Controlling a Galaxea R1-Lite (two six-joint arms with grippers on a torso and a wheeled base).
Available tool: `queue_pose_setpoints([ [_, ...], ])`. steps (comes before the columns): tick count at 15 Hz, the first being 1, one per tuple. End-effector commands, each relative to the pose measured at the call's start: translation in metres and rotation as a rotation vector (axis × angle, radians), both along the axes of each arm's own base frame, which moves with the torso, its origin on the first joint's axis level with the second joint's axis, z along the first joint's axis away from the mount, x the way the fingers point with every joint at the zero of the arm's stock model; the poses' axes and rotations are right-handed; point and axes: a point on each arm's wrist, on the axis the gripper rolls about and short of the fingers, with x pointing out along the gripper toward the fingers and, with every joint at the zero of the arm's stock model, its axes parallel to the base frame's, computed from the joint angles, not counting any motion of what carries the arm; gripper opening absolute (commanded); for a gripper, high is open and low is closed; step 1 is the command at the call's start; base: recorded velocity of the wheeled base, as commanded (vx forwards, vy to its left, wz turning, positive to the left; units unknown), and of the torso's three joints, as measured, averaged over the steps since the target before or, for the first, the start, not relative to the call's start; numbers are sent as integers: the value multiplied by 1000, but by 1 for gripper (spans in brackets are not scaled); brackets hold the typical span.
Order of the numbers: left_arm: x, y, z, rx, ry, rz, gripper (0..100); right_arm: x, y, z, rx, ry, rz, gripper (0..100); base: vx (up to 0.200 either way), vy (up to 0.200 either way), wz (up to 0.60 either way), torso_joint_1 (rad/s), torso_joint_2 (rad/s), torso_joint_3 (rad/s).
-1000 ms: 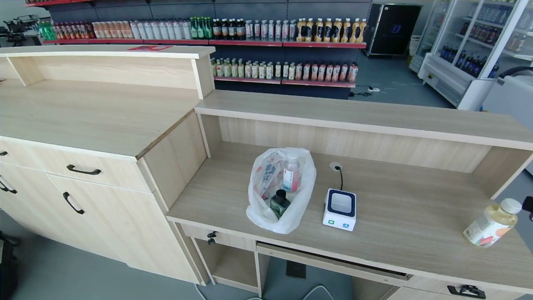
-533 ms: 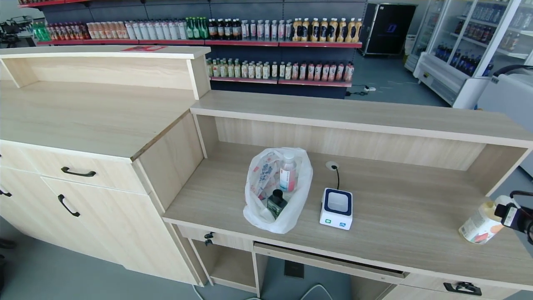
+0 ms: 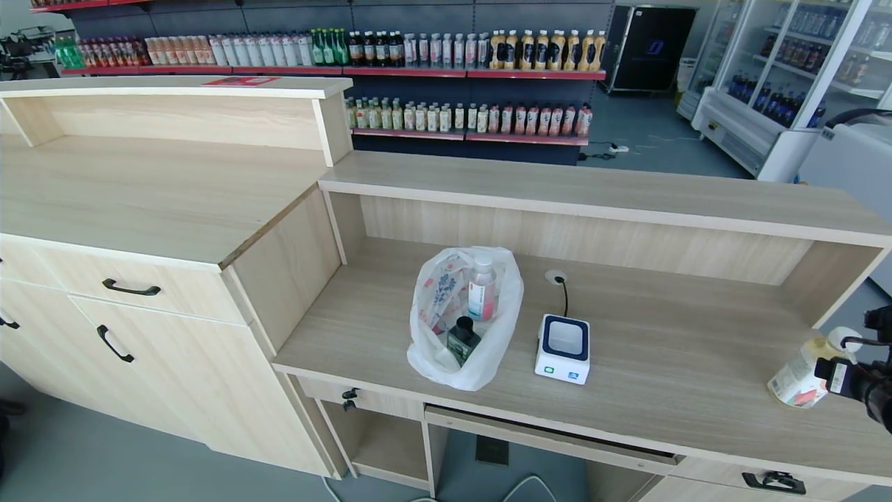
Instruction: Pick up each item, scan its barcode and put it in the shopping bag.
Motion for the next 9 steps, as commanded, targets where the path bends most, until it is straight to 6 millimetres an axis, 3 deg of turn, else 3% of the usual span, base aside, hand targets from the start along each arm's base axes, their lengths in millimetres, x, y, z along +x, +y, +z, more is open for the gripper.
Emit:
queue_pose_setpoints([
  [1, 0, 0, 0, 0, -1, 0, 100, -1, -9, -17, 19, 46, -22, 100, 0, 0, 0, 0, 0, 0],
  [6, 0, 0, 0, 0, -1, 0, 100, 25, -26, -25, -25, -5, -7, 100, 0, 0, 0, 0, 0, 0],
  [9, 0, 0, 0, 0, -1, 0, 100, 35, -26, -29, -33, -3, 73, 100, 0, 0, 0, 0, 0, 0],
])
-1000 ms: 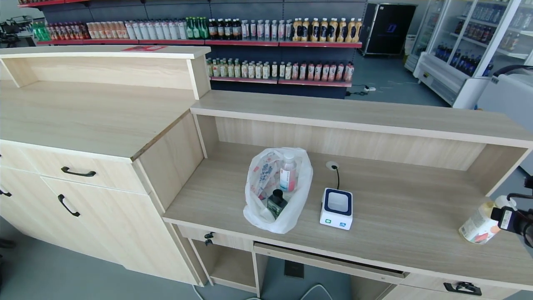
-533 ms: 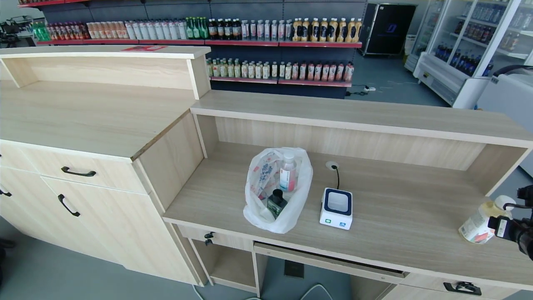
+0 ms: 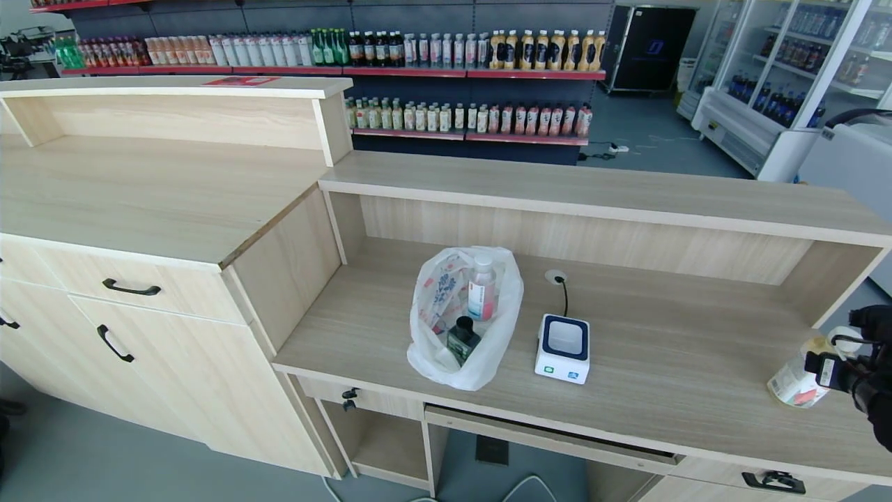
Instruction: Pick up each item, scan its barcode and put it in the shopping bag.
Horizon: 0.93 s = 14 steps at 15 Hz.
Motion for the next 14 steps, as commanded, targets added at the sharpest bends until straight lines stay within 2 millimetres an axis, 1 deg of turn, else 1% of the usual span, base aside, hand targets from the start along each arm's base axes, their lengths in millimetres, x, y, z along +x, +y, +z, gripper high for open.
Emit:
queue_pose_setpoints([
  [1, 0, 0, 0, 0, -1, 1, 100, 6, 0, -10, 6, 19, 15, 100, 0, 0, 0, 0, 0, 0],
  [6, 0, 0, 0, 0, -2, 1, 100, 10, 6, -23, 21, 48, 40, 100, 0, 0, 0, 0, 0, 0],
  [9, 0, 0, 0, 0, -1, 1, 100, 16, 3, -23, 12, 34, 40, 100, 0, 0, 0, 0, 0, 0],
  [14, 0, 0, 0, 0, -1, 1, 100, 18, -6, -27, 13, 23, 47, 100, 0, 0, 0, 0, 0, 0],
])
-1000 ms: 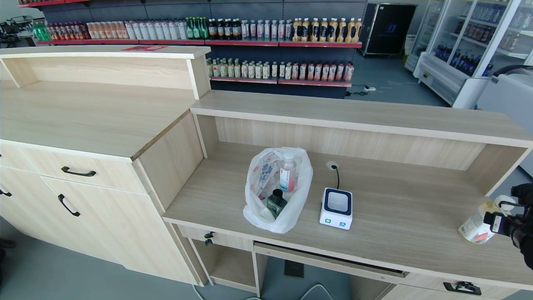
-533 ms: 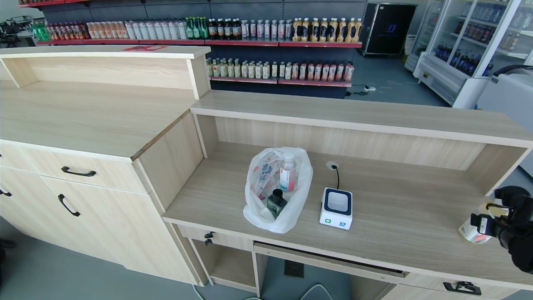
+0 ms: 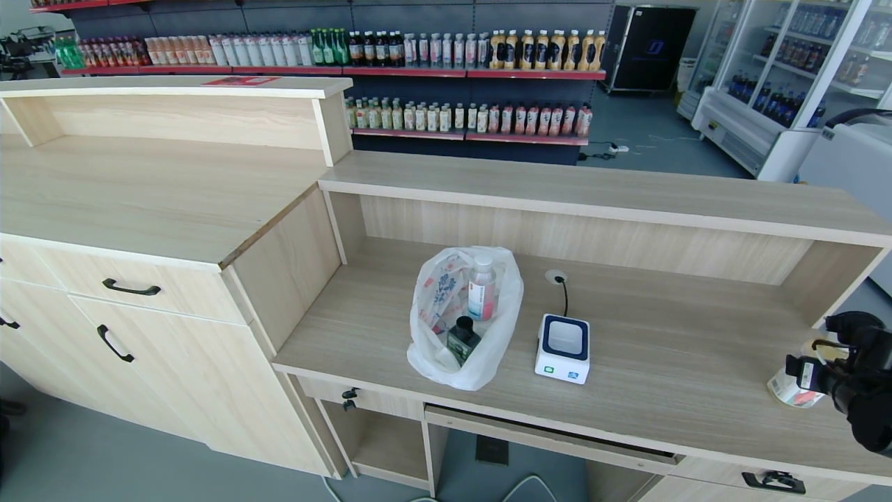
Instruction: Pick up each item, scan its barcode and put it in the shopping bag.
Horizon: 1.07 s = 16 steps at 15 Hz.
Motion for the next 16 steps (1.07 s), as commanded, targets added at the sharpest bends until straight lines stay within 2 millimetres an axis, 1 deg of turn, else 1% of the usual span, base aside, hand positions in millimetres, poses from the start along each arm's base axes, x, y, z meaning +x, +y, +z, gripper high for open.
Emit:
queue_pose_setpoints([
  [1, 0, 0, 0, -1, -1, 0, 100, 5, -5, -4, -2, -6, 1, 100, 0, 0, 0, 0, 0, 0],
  [2, 0, 0, 0, -1, -1, 0, 100, 8, -7, -4, -3, -15, 10, 100, 0, 0, 0, 0, 0, 0],
  [6, 0, 0, 0, -1, -1, 0, 100, 8, -11, -16, 5, 10, 50, 100, 0, 0, 0, 0, 0, 0],
  [10, 0, 0, 0, -1, -1, 0, 100, 19, -15, -19, -3, -13, 113, 100, 0, 0, 0, 0, 0, 0],
  [13, 0, 0, 0, -1, -1, 0, 100, 22, -18, -22, -24, -7, 133, 100, 0, 0, 0, 0, 0, 0],
  [16, 0, 0, 0, -1, -1, 0, 100, 23, -16, -28, -25, 6, 141, 100, 0, 0, 0, 0, 0, 0],
])
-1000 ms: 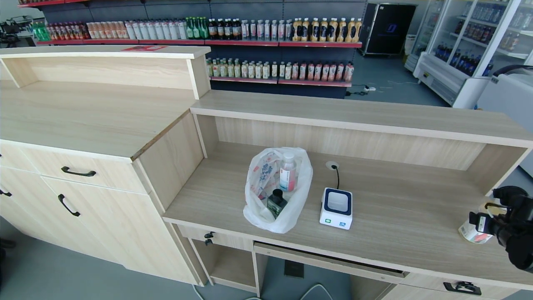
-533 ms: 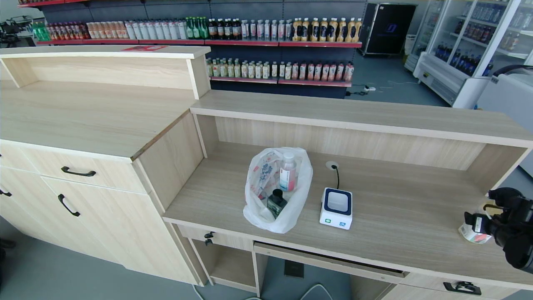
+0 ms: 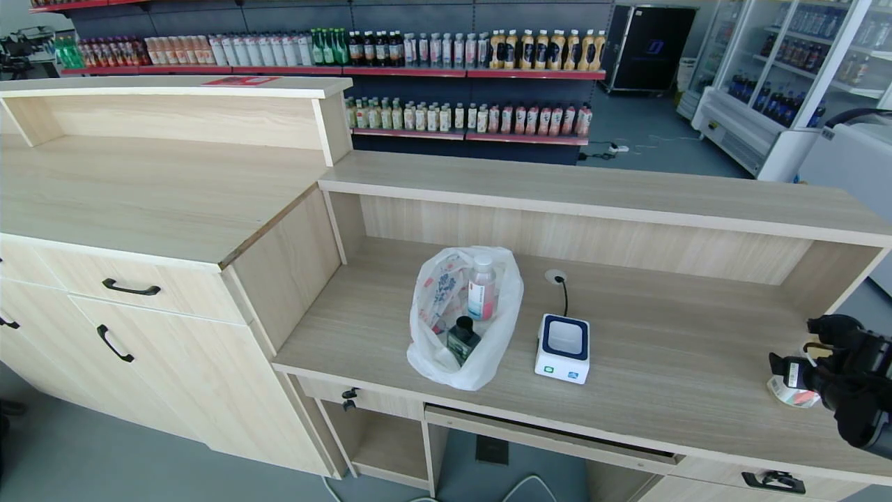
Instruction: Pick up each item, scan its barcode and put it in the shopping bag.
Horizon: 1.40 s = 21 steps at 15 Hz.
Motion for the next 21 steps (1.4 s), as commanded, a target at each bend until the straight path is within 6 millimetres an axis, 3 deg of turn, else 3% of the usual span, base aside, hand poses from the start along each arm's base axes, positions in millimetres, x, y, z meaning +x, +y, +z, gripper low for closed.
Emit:
queue_pose_setpoints([
  [1, 0, 0, 0, -1, -1, 1, 100, 0, 2, -5, 4, 11, 5, 100, 0, 0, 0, 0, 0, 0],
  [7, 0, 0, 0, -1, -1, 1, 100, 4, 4, -11, -6, -3, 15, 100, 0, 0, 0, 0, 0, 0],
  [8, 0, 0, 0, -1, -1, 1, 100, 6, 5, -11, -9, -5, 20, 0, 0, 0, 0, 0, 0, 0],
  [21, 0, 0, 0, -1, -1, 1, 100, 5, 13, -16, -46, 7, 49, 0, 0, 0, 0, 0, 0, 0],
])
